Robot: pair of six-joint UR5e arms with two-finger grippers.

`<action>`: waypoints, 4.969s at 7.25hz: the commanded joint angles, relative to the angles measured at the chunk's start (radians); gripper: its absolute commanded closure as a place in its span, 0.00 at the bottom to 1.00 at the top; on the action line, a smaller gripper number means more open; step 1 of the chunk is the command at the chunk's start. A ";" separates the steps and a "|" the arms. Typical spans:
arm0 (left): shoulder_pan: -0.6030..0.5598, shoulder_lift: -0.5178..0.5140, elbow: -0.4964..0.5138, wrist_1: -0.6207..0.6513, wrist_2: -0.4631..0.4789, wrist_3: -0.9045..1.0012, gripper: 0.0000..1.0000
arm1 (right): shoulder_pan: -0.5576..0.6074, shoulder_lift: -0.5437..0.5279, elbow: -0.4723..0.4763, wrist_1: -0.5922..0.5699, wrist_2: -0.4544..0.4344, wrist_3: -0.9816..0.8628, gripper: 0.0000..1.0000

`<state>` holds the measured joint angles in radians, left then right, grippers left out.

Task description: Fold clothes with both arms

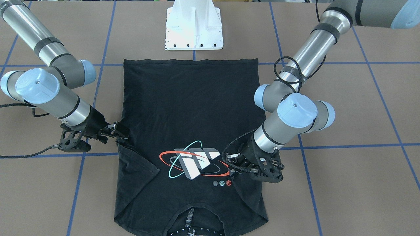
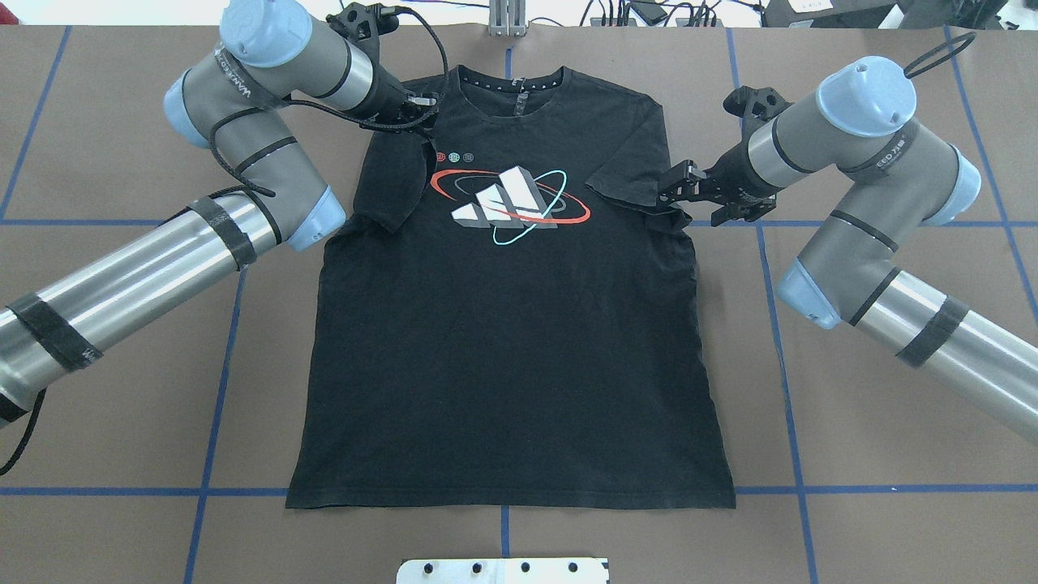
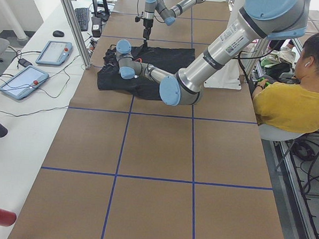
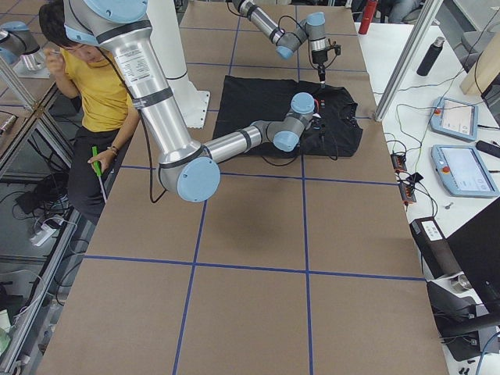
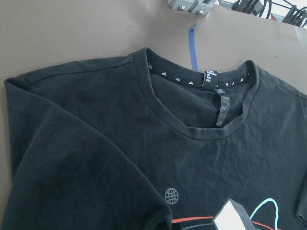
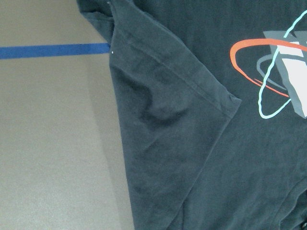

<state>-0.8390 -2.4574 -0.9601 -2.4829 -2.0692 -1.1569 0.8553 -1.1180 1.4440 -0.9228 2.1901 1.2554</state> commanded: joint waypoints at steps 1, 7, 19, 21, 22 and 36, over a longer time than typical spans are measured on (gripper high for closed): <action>-0.003 0.014 -0.082 0.012 -0.006 -0.007 0.00 | -0.042 -0.049 0.112 -0.004 -0.063 0.150 0.00; 0.003 0.255 -0.379 0.012 -0.077 -0.081 0.00 | -0.717 -0.550 0.743 -0.234 -0.745 0.707 0.02; 0.006 0.262 -0.373 0.010 -0.066 -0.081 0.00 | -0.883 -0.591 0.679 -0.242 -0.918 0.811 0.15; 0.006 0.264 -0.373 0.012 -0.066 -0.079 0.00 | -0.883 -0.588 0.677 -0.242 -0.918 0.811 0.49; 0.004 0.264 -0.370 0.012 -0.065 -0.079 0.00 | -0.883 -0.588 0.677 -0.242 -0.920 0.812 0.70; 0.573 0.871 -1.083 0.341 0.383 -0.711 0.02 | -0.883 -0.655 0.797 -0.240 -0.900 0.811 1.00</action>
<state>-0.3181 -1.6468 -1.9840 -2.1534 -1.6951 -1.8280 -0.0288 -1.7739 2.2387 -1.1628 1.2899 2.0663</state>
